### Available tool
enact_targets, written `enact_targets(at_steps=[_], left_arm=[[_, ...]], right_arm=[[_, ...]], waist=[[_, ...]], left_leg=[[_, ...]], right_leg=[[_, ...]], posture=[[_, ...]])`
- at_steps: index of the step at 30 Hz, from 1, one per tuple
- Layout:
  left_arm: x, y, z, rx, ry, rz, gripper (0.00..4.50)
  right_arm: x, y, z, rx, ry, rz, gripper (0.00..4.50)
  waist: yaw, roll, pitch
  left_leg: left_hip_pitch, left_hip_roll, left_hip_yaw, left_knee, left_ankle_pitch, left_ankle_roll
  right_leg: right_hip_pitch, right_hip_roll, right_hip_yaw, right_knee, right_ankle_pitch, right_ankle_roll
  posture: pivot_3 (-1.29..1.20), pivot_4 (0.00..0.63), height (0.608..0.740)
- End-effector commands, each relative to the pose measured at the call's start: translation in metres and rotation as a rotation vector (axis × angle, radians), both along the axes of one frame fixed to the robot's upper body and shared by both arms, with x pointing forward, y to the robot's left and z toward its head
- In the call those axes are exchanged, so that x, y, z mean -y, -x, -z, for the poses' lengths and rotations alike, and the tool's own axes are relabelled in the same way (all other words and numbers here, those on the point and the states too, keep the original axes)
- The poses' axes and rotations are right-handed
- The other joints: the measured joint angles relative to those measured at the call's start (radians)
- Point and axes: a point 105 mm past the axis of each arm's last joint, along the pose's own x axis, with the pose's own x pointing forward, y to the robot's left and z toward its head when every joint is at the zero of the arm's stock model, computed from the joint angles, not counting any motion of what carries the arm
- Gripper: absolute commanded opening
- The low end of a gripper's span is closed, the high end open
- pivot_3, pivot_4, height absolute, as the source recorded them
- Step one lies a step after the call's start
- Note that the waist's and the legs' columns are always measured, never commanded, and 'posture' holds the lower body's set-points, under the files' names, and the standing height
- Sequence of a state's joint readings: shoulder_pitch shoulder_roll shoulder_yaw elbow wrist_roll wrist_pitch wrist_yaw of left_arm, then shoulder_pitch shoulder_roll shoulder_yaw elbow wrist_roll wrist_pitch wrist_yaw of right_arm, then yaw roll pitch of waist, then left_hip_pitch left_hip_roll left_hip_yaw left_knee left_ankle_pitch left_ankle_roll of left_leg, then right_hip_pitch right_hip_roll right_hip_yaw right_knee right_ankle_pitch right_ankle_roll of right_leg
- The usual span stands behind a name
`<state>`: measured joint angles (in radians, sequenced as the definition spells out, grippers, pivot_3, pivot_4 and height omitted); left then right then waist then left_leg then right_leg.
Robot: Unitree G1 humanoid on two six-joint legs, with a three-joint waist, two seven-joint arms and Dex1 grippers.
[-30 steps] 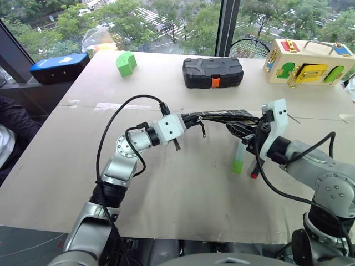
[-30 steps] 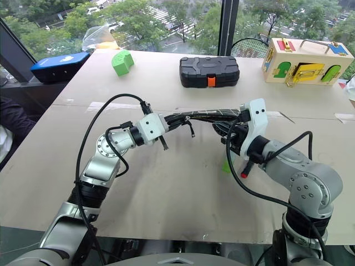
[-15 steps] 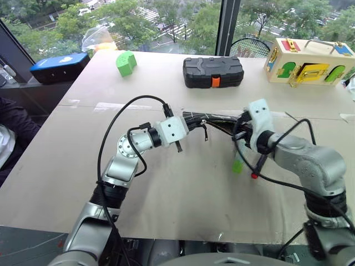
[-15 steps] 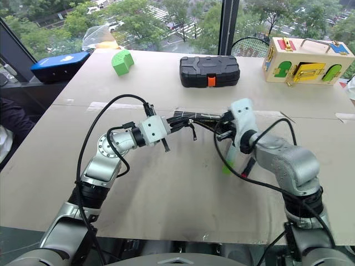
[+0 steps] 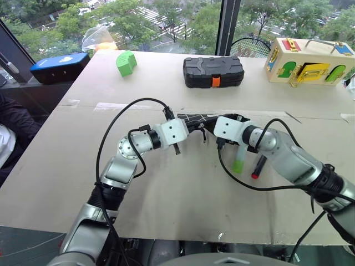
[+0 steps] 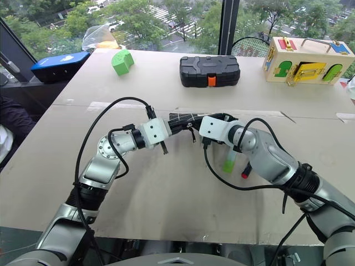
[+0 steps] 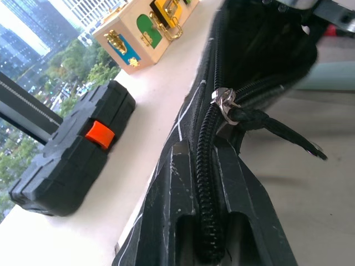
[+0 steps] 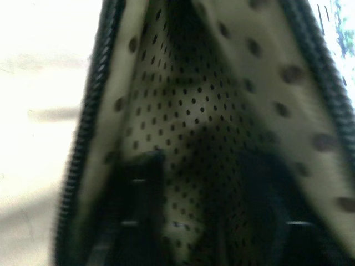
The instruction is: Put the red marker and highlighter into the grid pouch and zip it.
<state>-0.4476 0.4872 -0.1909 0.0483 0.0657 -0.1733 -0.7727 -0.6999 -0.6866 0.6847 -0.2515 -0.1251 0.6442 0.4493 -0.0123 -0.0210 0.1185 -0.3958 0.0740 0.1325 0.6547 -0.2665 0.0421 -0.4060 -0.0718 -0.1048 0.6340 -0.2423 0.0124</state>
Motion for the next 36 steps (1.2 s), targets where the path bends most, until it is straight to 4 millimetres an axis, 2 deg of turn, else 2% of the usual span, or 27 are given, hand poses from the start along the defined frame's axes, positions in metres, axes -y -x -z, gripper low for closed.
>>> enact_targets(at_steps=[1, 2, 6, 11, 16, 19, 23, 29, 32, 33, 35, 36], left_arm=[[-0.006, -0.002, -0.016, 0.049, 0.025, -0.040, 0.00], [-0.006, -0.002, -0.015, 0.046, 0.024, -0.046, 0.00], [-0.010, -0.006, -0.013, 0.032, 0.023, -0.070, 0.00], [-0.019, -0.014, -0.007, 0.013, 0.014, -0.118, 0.00], [-0.025, -0.019, -0.007, 0.014, 0.014, -0.142, 0.00], [-0.027, -0.021, -0.005, 0.012, 0.016, -0.149, 0.00], [-0.026, -0.020, -0.005, 0.013, 0.018, -0.142, 0.00], [-0.024, -0.019, -0.006, 0.013, 0.011, -0.122, 0.00], [-0.022, -0.018, -0.006, 0.015, 0.008, -0.114, 0.00], [-0.022, -0.017, -0.007, 0.016, 0.007, -0.111, 0.00], [-0.022, -0.017, -0.007, 0.018, 0.006, -0.108, 0.00], [-0.022, -0.016, -0.008, 0.019, 0.006, -0.108, 0.00]], right_arm=[[0.011, -0.008, -0.024, 0.087, 0.002, 0.026, 4.20], [0.012, -0.009, -0.025, 0.090, 0.004, 0.026, 4.44], [0.015, -0.006, -0.029, 0.077, -0.033, 0.033, 4.44], [0.027, 0.020, -0.045, -0.130, -0.398, 0.161, 4.44], [0.046, 0.047, -0.053, -0.240, -0.616, 0.296, 4.44], [0.052, 0.062, -0.040, -0.356, -0.723, 0.413, 4.44], [0.061, 0.067, -0.004, -0.363, -0.666, 0.638, 4.44], [0.056, 0.068, 0.040, -0.502, -0.798, 0.869, 4.44], [0.051, 0.071, 0.053, -0.559, -0.801, 0.910, 4.44], [0.049, 0.072, 0.057, -0.572, -0.788, 0.911, 4.03], [0.048, 0.073, 0.061, -0.586, -0.771, 0.909, 3.81], [0.048, 0.073, 0.061, -0.589, -0.764, 0.906, 3.28]], waist=[[0.000, 0.000, 0.000], [0.000, 0.000, 0.000], [0.001, 0.000, 0.000], [0.003, 0.000, 0.000], [0.005, -0.001, 0.000], [0.004, -0.001, -0.001], [0.002, -0.002, -0.001], [-0.002, -0.003, -0.002], [-0.001, -0.003, -0.002], [-0.001, -0.004, -0.002], [-0.001, -0.005, -0.003], [-0.001, -0.005, -0.003]], left_leg=[[0.000, 0.000, 0.000, 0.000, 0.000, 0.000], [0.000, 0.000, 0.000, 0.000, 0.000, 0.000], [0.000, 0.000, 0.000, 0.000, 0.000, 0.000], [0.000, 0.000, 0.000, 0.000, 0.000, 0.000], [-0.001, 0.000, -0.001, 0.001, 0.000, 0.000], [0.000, 0.000, -0.002, 0.001, 0.000, 0.000], [0.000, 0.000, -0.003, 0.001, 0.000, 0.000], [0.000, -0.001, -0.002, 0.001, 0.000, 0.000], [0.001, -0.001, -0.002, 0.001, 0.000, -0.001], [0.000, -0.001, -0.002, 0.001, 0.000, -0.001], [0.000, -0.001, -0.002, 0.001, 0.000, -0.001], [0.000, -0.001, -0.002, 0.001, 0.000, -0.001]], right_leg=[[0.000, 0.000, 0.000, 0.000, 0.000, 0.000], [0.000, 0.000, 0.000, 0.000, 0.000, 0.000], [0.000, 0.000, 0.000, 0.000, 0.000, 0.000], [0.000, 0.000, 0.000, 0.001, 0.000, 0.000], [0.000, 0.000, -0.001, 0.001, 0.000, 0.000], [0.000, 0.000, -0.001, 0.002, 0.000, 0.000], [0.000, 0.000, -0.001, 0.002, 0.000, 0.000], [0.000, 0.000, 0.000, 0.004, 0.000, 0.000], [0.000, 0.000, 0.000, 0.004, 0.000, 0.000], [0.000, 0.000, 0.000, 0.004, 0.000, 0.000], [0.000, 0.000, 0.000, 0.004, 0.000, 0.000], [0.000, 0.000, 0.000, 0.004, 0.000, 0.000]], posture=[[0.00, 0.150, 0.740], [0.00, 0.150, 0.740], [0.00, 0.150, 0.740], [0.00, 0.150, 0.740], [0.00, 0.150, 0.740], [0.00, 0.150, 0.740], [0.00, 0.150, 0.740], [0.00, 0.150, 0.740], [0.00, 0.150, 0.740], [0.00, 0.150, 0.740], [0.00, 0.150, 0.740], [0.00, 0.150, 0.740]])
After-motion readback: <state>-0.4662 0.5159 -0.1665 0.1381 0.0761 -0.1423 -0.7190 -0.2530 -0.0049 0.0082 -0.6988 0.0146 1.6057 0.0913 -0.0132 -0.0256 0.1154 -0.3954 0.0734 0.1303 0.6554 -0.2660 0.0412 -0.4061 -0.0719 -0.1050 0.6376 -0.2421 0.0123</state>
